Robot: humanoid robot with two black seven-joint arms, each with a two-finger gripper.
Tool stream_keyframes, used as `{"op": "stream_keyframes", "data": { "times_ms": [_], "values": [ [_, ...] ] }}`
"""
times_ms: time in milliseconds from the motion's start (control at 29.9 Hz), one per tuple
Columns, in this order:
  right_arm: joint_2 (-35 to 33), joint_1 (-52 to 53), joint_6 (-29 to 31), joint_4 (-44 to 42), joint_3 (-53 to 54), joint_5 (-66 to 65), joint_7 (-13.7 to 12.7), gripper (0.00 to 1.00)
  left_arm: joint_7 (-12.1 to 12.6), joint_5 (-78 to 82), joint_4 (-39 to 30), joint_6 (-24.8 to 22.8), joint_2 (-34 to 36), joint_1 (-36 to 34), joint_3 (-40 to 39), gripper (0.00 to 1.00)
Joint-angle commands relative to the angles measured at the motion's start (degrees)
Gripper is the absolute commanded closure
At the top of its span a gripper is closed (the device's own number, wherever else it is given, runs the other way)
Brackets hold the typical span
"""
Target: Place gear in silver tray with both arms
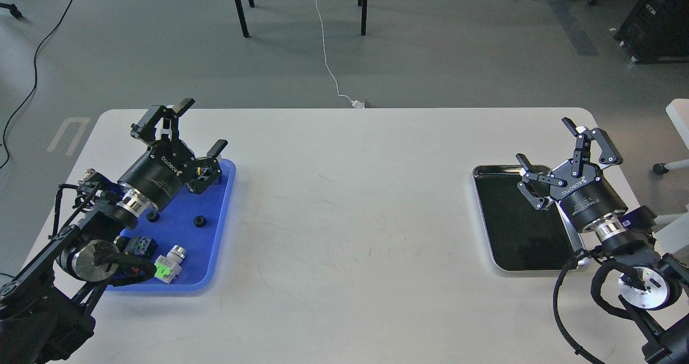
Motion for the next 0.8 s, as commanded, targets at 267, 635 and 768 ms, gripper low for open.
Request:
{"op": "stream_keyframes", "data": {
  "times_ms": [267, 635, 768],
  "values": [
    [-0.7, 0.0, 0.0, 0.0, -0.2, 0.0, 0.0, 0.00, -0.1, 0.0, 1.3, 0.0, 2.4, -1.4, 0.2, 0.01],
    [-1.1, 0.4, 0.0, 0.0, -0.1, 0.0, 0.0, 0.00, -12.0, 16.4, -0.7, 0.0, 16.8, -7.1, 2.6, 0.01],
    [-1.1, 0.4, 0.0, 0.0, -0.2, 0.0, 0.0, 0.00, -14.9, 32.7, -7.2, 0.0, 20.8, -8.7, 2.8, 0.01]
  ]
}}
